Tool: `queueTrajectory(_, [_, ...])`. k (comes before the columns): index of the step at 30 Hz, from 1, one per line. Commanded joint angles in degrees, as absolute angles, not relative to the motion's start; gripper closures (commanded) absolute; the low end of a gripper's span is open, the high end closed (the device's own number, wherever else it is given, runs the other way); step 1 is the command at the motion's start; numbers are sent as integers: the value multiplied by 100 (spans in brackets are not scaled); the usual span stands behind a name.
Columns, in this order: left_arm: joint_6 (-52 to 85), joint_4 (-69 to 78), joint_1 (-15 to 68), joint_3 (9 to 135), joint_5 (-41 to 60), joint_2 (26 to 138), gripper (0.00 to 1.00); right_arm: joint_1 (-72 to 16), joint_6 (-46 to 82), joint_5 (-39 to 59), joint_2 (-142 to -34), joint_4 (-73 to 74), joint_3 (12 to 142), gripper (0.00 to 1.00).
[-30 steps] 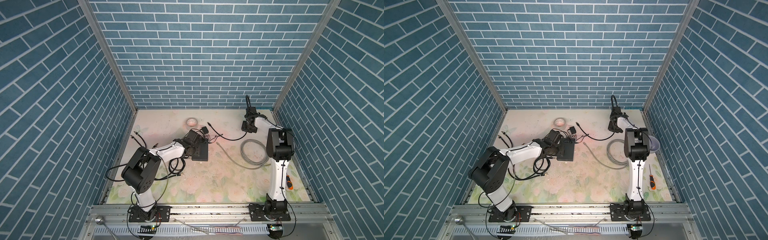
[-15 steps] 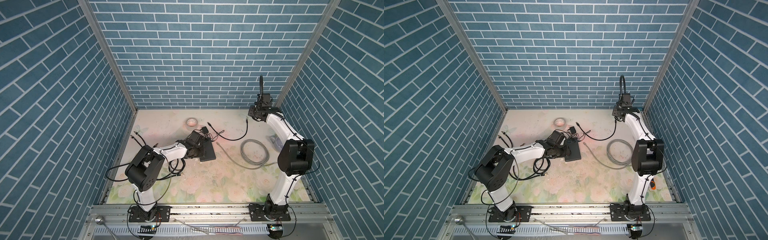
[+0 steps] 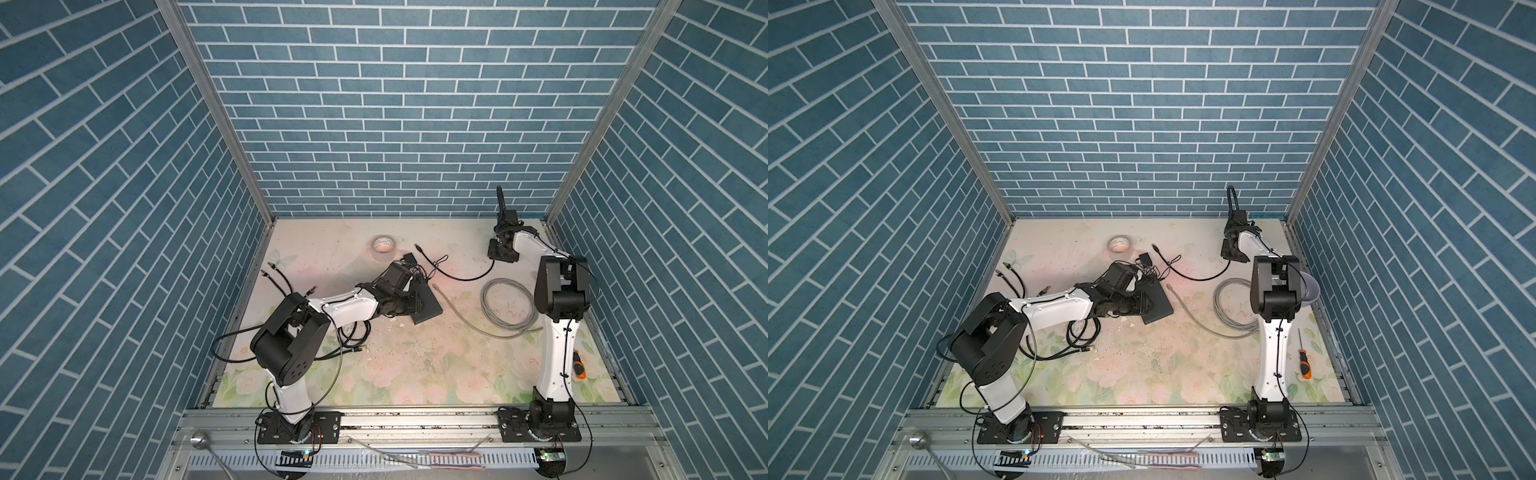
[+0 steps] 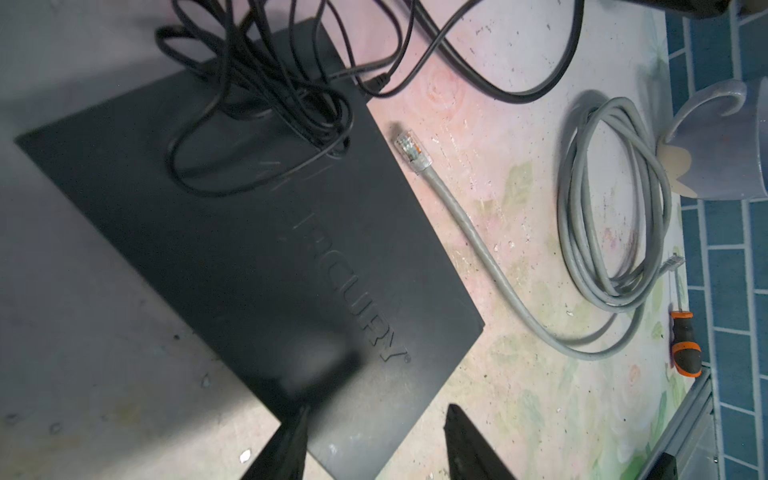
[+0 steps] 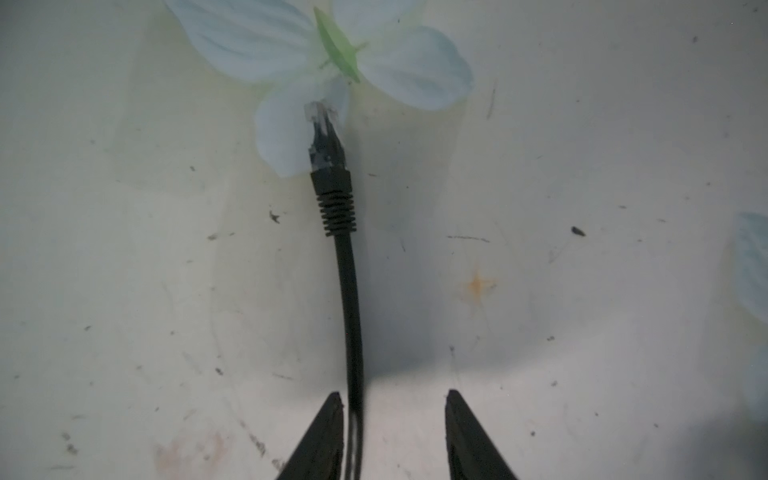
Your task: Insert the plug into the switch port
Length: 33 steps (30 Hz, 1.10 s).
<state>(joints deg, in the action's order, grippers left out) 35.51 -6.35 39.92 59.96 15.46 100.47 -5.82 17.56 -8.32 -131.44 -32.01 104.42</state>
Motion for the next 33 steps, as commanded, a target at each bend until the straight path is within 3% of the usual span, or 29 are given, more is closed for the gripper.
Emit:
queueTrajectory(1, [3182,-930,3935,6027,1336,9641,45,-547,1643,-729,-13270,-3422,10886,61])
queueTrajectory(8, [2897,-1264,3633,5964,1082,9256,45,-554,1783,-559,-13718,-3854,11397,64])
queueTrajectory(18, [2481,-1774,3108,5977,799,8625,45,-545,1891,-535,-13952,-3955,11601,87])
queueTrajectory(23, [2380,-1854,2913,5916,726,8465,45,-545,1653,-757,-13535,-3857,11563,92])
queueTrajectory(33, [2382,-1729,2650,5939,686,8506,45,-567,1367,-849,-11641,-3235,10975,98])
